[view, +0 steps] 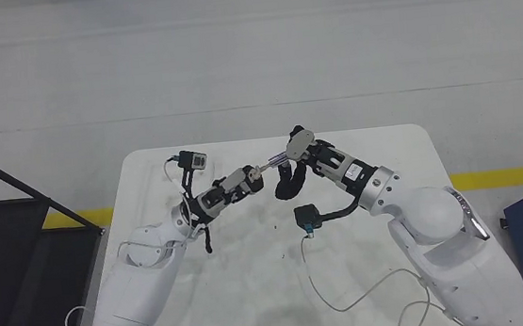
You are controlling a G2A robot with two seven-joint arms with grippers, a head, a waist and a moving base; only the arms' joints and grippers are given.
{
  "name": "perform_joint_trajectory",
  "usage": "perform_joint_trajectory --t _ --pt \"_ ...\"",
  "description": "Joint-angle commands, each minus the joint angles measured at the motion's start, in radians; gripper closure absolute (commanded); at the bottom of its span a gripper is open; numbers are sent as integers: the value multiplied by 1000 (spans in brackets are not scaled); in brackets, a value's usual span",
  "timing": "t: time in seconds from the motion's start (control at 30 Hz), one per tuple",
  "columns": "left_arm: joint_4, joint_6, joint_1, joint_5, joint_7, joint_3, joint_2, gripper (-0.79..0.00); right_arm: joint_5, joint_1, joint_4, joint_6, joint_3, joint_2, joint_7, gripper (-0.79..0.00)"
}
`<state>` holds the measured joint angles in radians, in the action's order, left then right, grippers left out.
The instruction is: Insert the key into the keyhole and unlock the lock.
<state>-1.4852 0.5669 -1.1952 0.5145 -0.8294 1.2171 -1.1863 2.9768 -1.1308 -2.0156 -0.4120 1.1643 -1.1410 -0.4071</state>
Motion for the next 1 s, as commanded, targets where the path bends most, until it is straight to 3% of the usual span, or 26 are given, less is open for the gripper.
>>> perform_joint_trajectory --t 0.0,0.07,0.23,0.37,0.43,0.8,0.97 --pt "-5 -1 -6 1 -4 3 1 -723 0 0 0 0 0 0 0 0" --pt "-13 -5 -11 1 -9 8 2 -733 0 0 0 0 0 0 0 0" --pt "-30 -7 -20 2 -17 24 6 -671 0 0 0 0 0 0 0 0" --pt "-39 -7 -21 9 -21 29 7 -526 0 0 0 0 0 0 0 0" --pt "-40 -9 -19 9 -22 27 6 -489 0 0 0 0 0 0 0 0" --pt "-28 -31 8 -2 -21 8 2 -486 0 0 0 0 0 0 0 0" --pt "-28 -31 10 0 -22 5 1 -388 0 0 0 0 0 0 0 0"
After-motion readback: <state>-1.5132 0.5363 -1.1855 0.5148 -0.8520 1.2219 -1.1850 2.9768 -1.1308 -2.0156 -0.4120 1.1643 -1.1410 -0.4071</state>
